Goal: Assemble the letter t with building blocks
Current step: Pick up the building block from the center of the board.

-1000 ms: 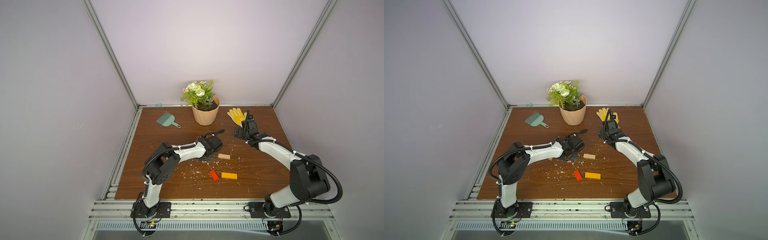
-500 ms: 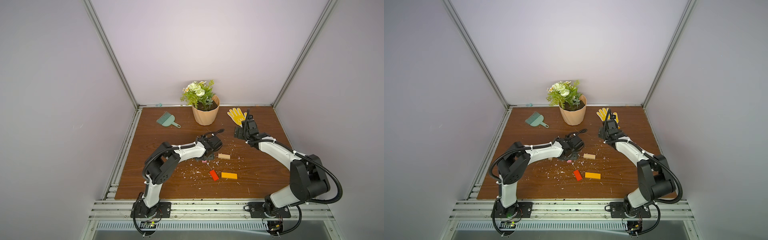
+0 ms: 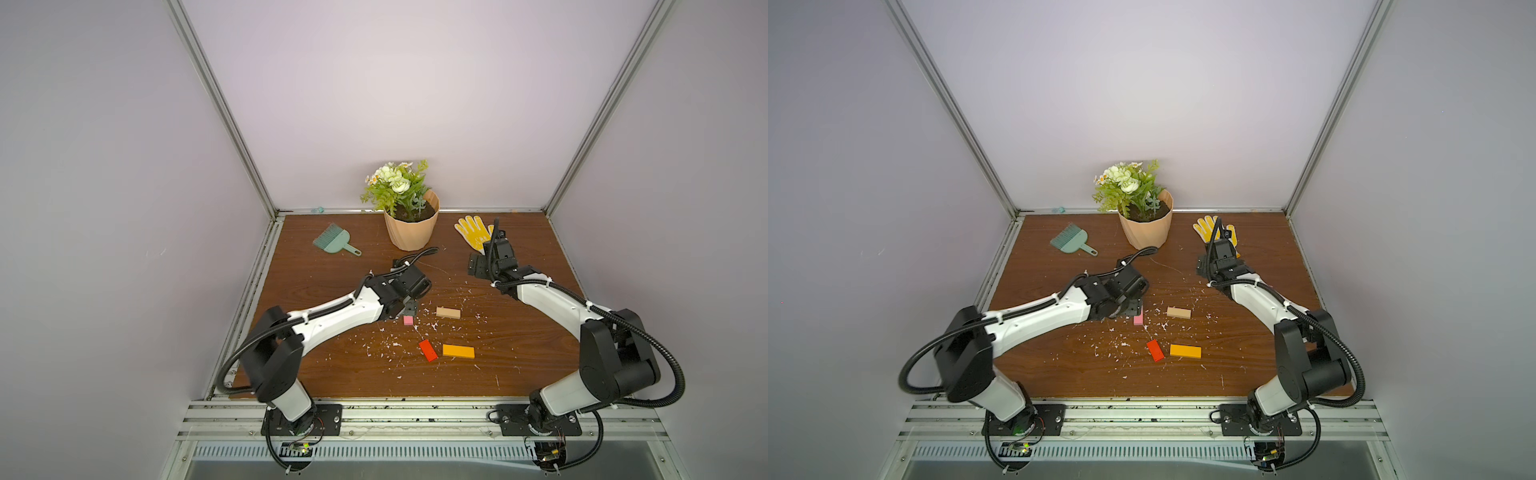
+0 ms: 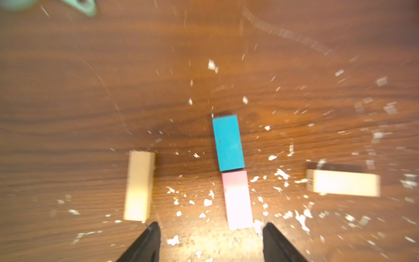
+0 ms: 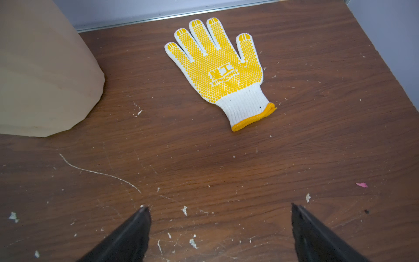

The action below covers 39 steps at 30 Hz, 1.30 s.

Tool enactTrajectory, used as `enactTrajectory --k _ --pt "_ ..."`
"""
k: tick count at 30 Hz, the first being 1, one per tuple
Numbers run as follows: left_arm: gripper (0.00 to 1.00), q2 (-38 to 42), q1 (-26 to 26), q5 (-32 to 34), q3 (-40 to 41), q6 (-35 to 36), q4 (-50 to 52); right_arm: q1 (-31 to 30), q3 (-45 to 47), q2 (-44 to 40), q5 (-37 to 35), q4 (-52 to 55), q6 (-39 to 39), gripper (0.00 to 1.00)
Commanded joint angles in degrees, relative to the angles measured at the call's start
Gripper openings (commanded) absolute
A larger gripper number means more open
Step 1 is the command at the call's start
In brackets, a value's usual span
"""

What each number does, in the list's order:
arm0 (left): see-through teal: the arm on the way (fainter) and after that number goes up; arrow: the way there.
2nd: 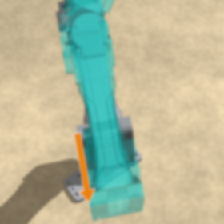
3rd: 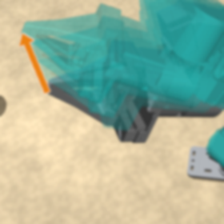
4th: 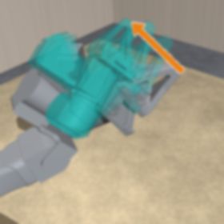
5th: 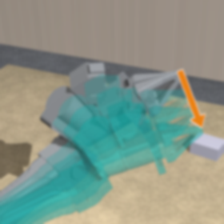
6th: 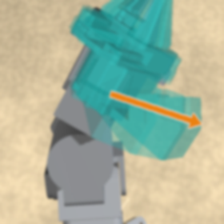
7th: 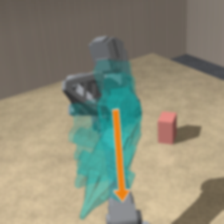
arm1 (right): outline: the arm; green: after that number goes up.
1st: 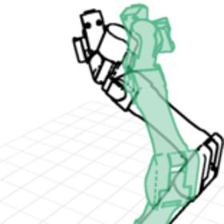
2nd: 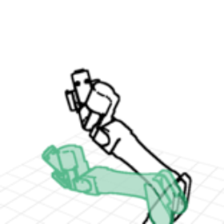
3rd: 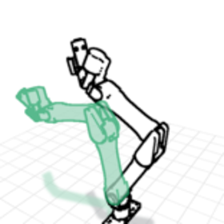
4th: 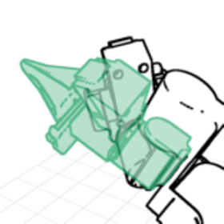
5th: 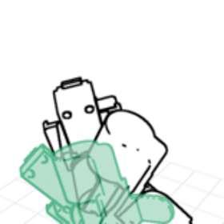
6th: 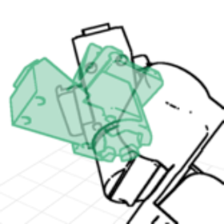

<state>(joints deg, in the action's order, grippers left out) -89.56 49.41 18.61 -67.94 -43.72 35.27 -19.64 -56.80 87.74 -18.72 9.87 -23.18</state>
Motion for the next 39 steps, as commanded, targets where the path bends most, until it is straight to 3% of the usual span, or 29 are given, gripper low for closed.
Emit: enactTrajectory --k 1,7,9,11,15,24,39 --pt "0.72 3.3 -1.9 2.4 1.7 9.9 3.9 0.0 0.7 0.0 1.4 -2.2 -0.3 0.99" --pt "0.71 6.6 -5.3 -0.7 8.2 27.3 -2.0 0.0 1.6 -0.3 2.2 -3.3 0.1 0.99" --pt "0.71 8.4 -5.7 2.4 10.8 29.5 -5.8 0.0 1.9 -0.4 2.5 -3.6 0.4 0.99" --pt "0.71 8.9 -9.1 -2.6 10.2 31.1 -5.9 0.0 1.8 -0.4 2.5 -3.4 0.7 0.99" --pt "0.7 7.7 -16.2 -10.4 10.1 33.4 -5.7 0.0 1.7 -0.6 2.3 -3.4 1.1 0.99" --pt "0.66 -0.9 -19.2 -21.1 7.6 36.5 -4.9 0.0 1.4 0.1 2.3 -3.3 0.7 0.99" --pt "0.64 -6.8 -20.4 -17.0 7.3 34.2 -2.2 0.0 1.8 0.0 2.7 -3.5 0.6 0.99"
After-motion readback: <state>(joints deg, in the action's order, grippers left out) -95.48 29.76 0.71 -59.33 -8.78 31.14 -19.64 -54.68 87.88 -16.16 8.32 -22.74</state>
